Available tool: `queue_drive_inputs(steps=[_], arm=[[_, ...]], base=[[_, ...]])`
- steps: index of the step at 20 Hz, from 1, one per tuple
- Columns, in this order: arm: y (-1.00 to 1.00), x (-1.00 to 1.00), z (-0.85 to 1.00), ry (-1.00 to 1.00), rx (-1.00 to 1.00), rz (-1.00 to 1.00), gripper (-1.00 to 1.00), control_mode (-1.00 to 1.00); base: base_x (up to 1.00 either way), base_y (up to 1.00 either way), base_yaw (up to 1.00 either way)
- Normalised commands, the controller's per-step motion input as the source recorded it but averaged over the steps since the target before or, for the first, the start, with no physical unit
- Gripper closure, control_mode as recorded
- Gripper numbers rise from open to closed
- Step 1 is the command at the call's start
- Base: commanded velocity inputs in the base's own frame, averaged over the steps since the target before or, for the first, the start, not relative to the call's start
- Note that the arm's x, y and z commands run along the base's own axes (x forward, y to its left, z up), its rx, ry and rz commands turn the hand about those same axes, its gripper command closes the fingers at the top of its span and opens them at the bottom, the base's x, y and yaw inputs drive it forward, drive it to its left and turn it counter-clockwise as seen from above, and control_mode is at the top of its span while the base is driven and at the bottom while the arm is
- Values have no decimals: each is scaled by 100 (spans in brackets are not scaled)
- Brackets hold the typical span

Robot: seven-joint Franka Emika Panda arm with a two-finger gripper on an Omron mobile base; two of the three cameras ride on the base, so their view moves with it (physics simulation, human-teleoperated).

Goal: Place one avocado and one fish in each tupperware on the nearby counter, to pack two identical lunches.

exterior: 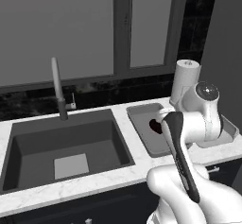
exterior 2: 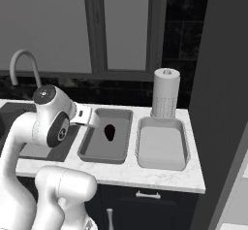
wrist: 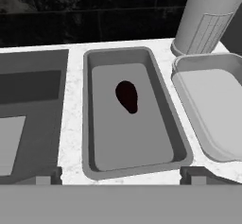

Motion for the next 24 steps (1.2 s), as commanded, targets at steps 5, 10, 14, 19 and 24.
queue_drive_inputs(steps=[5, 10, 14, 19, 24], arm=[[15, -93, 8, -30, 0, -3, -100, -100], [3, -41, 0, -11, 0, -1, -100, -100], [0, -22, 0, 0, 0, 0, -100, -100], [0, -26, 0, -2, 0, 0, -100, 100], [0, 0, 0, 0, 0, 0, -100, 100]], base=[[0, 0, 0], [0, 0, 0], [0, 0, 0], [-32, 0, 0], [-97, -14, 0]])
